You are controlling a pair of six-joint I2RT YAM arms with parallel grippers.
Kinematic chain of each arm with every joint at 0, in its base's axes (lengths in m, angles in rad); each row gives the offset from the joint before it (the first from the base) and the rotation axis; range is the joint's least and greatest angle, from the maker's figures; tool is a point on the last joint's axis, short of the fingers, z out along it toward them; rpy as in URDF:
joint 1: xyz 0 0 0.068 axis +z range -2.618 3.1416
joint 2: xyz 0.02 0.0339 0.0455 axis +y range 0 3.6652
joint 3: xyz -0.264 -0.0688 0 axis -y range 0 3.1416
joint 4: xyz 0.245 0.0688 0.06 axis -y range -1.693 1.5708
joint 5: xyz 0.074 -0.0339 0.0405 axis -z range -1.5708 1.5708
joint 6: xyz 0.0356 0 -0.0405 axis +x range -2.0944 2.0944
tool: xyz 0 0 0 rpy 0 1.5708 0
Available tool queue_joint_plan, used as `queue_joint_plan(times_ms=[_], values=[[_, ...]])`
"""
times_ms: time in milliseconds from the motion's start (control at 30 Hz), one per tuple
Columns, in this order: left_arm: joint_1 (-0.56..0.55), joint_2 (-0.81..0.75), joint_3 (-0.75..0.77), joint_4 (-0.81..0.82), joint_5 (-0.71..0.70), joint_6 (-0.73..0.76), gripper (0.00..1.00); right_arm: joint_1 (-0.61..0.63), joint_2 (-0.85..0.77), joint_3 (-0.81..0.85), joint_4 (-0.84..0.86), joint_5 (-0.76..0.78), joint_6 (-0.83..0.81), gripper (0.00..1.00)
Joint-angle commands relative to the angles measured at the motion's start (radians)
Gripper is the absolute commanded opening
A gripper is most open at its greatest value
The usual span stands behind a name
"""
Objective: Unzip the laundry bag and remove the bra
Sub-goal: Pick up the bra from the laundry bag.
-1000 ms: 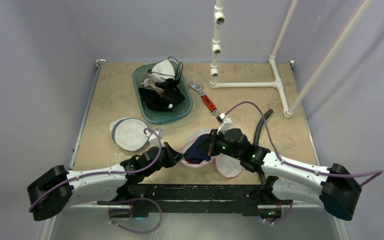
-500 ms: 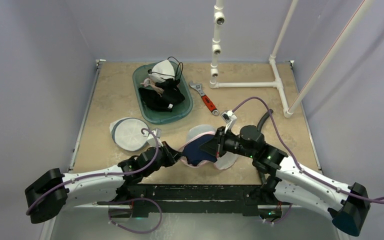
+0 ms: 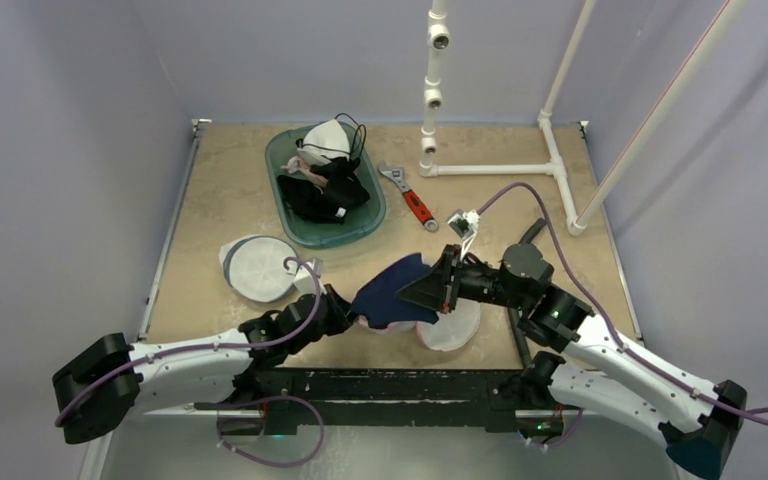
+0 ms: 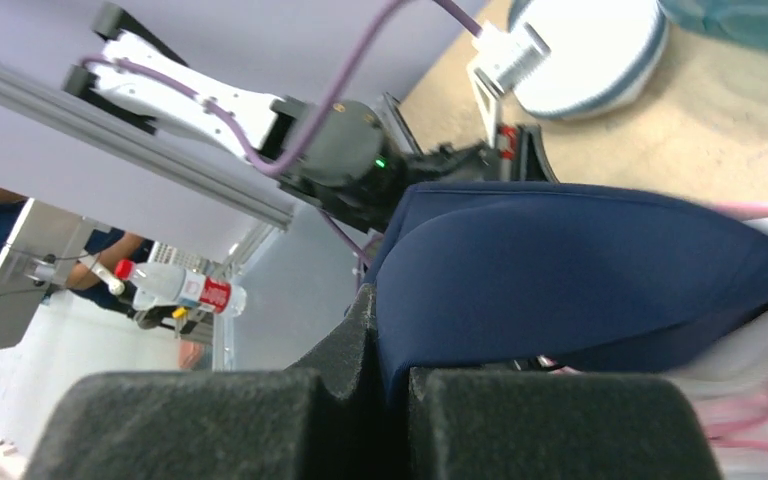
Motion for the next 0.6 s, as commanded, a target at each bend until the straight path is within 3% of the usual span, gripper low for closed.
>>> queue_joint_plan(times_ms=[0,200,433,567], values=[[0.002,-0.008,0.037,-0.024,-0.022,-0.001,0.03,-0.007,-0.035,0.131,0.041,-0.017,-0.034,0.00],[0.002,-0.036,0.054,-0.058,-0.026,0.007,0.13,-0.007,-0.060,0.189,0.042,-0.006,-0.050,0.00],[0.002,-0.083,0.098,-0.086,-0.004,0.017,0.41,-0.008,-0.050,0.269,-0.031,0.030,-0.131,0.00],[0.001,-0.139,0.185,-0.181,0.000,0.056,0.58,-0.007,-0.038,0.353,-0.145,0.094,-0.229,0.00]])
